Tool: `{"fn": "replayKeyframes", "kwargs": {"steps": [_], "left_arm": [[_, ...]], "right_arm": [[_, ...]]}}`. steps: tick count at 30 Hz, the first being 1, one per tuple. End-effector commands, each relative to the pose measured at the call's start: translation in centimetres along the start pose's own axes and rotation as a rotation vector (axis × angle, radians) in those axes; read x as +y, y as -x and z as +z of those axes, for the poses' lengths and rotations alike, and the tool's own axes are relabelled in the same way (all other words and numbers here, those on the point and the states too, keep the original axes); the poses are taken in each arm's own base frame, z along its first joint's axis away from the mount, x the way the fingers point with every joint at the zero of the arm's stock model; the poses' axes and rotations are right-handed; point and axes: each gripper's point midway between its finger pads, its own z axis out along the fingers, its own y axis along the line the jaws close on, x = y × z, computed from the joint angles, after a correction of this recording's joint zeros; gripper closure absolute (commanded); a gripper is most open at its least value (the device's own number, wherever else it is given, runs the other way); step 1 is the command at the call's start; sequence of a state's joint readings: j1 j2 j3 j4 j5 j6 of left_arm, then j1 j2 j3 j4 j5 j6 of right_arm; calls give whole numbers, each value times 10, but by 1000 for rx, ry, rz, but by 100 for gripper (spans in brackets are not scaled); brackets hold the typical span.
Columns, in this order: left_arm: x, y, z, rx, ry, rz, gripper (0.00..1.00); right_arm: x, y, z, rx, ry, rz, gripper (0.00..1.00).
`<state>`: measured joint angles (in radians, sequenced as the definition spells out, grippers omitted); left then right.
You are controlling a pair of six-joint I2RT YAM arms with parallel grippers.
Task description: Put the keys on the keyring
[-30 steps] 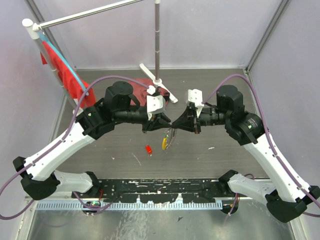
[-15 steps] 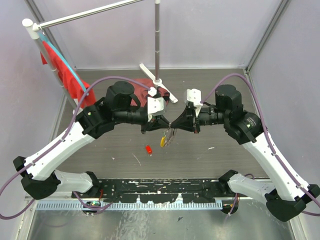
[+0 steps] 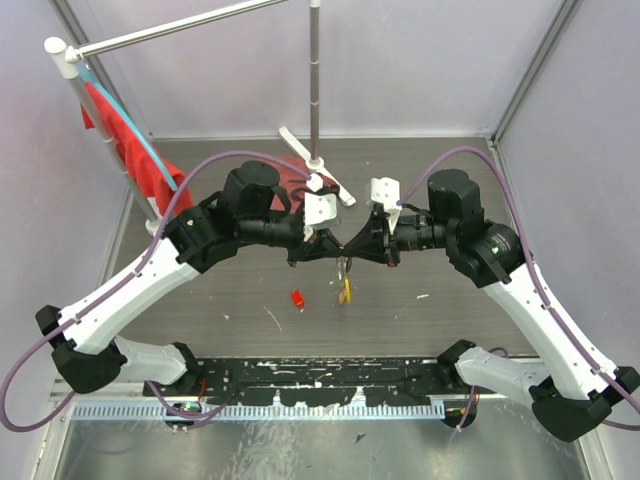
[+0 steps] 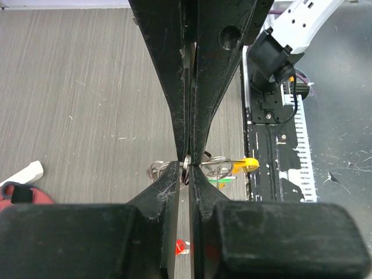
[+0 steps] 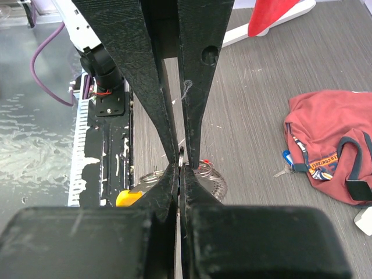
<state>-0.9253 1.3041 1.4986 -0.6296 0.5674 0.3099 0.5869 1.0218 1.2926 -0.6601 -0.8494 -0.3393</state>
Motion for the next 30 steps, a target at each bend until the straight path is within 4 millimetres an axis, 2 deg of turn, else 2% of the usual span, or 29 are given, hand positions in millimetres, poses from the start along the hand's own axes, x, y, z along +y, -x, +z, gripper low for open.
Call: {"fn": "replayKeyframes", "kwargs": {"steps": [1,4,8,10,13,16,22,26,30], "left_arm": [[4,19,-1,-44,12,27,90],[4,22,-3,-54,16,30,99],[3,25,-4,-74,16,38,100],[3,26,-6,-86,22,48,100],[1,31,-13,-129,44,65,100],[5,35,-17,-192,97,59,100],[8,49,-40,-350,210,83,100],[-1,53,-50,-439,220,123,100],[-6,57,-60,-493,233,143,100]], "right_arm": [[5,30,-3,-81,21,-88,99],[5,29,-2,-77,24,-83,99],[5,29,-1,-75,24,-82,97],[5,33,-3,-84,18,-91,89],[3,42,-8,-103,-22,-111,71],[-7,52,-14,-132,-107,-127,63],[-14,79,-25,-238,-203,-77,58],[-2,91,-24,-298,-137,-14,58],[8,94,-19,-316,-63,33,58]]}}
